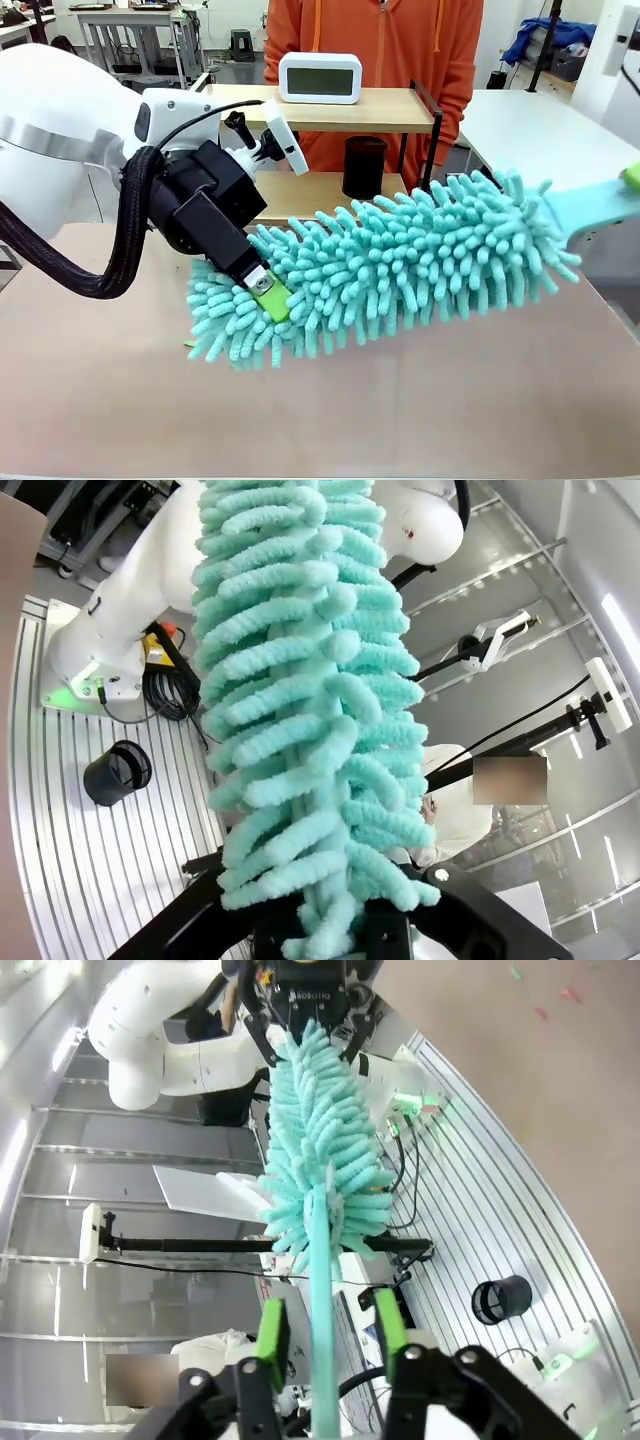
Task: Clean the shelf.
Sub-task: Hand the Duster back to the human.
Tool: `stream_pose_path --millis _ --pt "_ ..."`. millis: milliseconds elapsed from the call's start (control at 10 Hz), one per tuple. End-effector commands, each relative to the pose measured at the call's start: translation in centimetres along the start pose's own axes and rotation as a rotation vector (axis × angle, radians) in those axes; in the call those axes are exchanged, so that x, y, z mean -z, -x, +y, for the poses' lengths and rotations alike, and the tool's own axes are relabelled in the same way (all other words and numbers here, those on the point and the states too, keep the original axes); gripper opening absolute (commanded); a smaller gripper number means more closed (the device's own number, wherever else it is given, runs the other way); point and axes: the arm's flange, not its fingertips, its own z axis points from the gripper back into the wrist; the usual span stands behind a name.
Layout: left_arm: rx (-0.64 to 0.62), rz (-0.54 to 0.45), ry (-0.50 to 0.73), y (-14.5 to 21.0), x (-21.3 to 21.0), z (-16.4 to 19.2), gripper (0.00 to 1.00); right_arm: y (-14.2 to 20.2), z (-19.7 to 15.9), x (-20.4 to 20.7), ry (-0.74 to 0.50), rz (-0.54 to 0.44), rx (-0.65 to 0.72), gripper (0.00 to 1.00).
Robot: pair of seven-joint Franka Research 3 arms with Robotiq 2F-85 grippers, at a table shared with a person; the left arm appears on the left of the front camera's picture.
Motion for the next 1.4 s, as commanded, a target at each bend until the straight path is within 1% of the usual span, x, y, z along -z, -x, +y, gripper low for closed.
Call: stream_pose_path --millis 0,100,200,300,400,500,600,700,800,900,1000,1100,1200,1300 --pt "0.036 0.052 0.012 0.6 0.2 -0.3 0.0 -0.1 -1.3 -0.9 -0.078 -0.147 0.053 0.85" --pt "0.034 0.061 0.016 0.7 0.5 -0.3 0.0 -0.3 -2.4 -1.6 -0.133 -0.243 0.112 1.0" --pt "0.032 0.064 0.016 0.8 0.6 -0.2 0.0 -0.6 -4.3 -2.7 -0.246 -0.406 0.256 1.0" --pt "0.033 0.056 0.017 1.0 0.4 -0.3 0.0 -0.6 -5.9 -3.3 -0.278 -0.51 0.33 1.0" --pt "0.035 0.029 0.014 1.2 -0.2 -0.5 0.0 0.3 -9.2 -4.2 -0.291 -0.655 0.43 1.0" --pt "0.039 0.0 0.011 1.5 -0.9 -0.7 0.0 2.0 -13.0 -4.8 -0.33 -0.703 0.485 1.0" --pt "0.039 -0.038 0.004 1.7 -1.9 -0.7 0.0 4.1 -17.0 -4.8 -0.363 -0.69 0.546 1.0" --pt "0.039 -0.082 -0.015 1.8 -2.9 -0.7 0.0 6.0 -20.3 -3.9 -0.353 -0.641 0.605 1.0" --pt "0.045 -0.129 -0.039 1.8 -4.0 -0.9 0.0 7.3 -22.8 -1.8 -0.293 -0.537 0.641 1.0" --pt "0.056 -0.173 -0.053 1.9 -5.0 -1.2 0.0 7.8 -23.6 -0.1 -0.198 -0.489 0.631 1.0" --pt "0.067 -0.222 -0.065 2.0 -6.1 -1.5 0.0 7.4 -22.4 1.7 -0.154 -0.334 0.479 1.0" --pt "0.07 -0.253 -0.081 2.2 -6.9 -1.8 0.0 6.5 -23.8 -3.9 -0.285 -0.561 0.67 1.0" --pt "0.115 -0.302 -0.047 2.5 -8.1 -2.8 0.0 6.5 -23.8 -3.9 -0.285 -0.561 0.67 1.0" --pt "0.209 -0.385 -0.068 3.2 -9.9 -5.1 0.0 6.5 -23.8 -3.9 -0.285 -0.561 0.67 1.0"
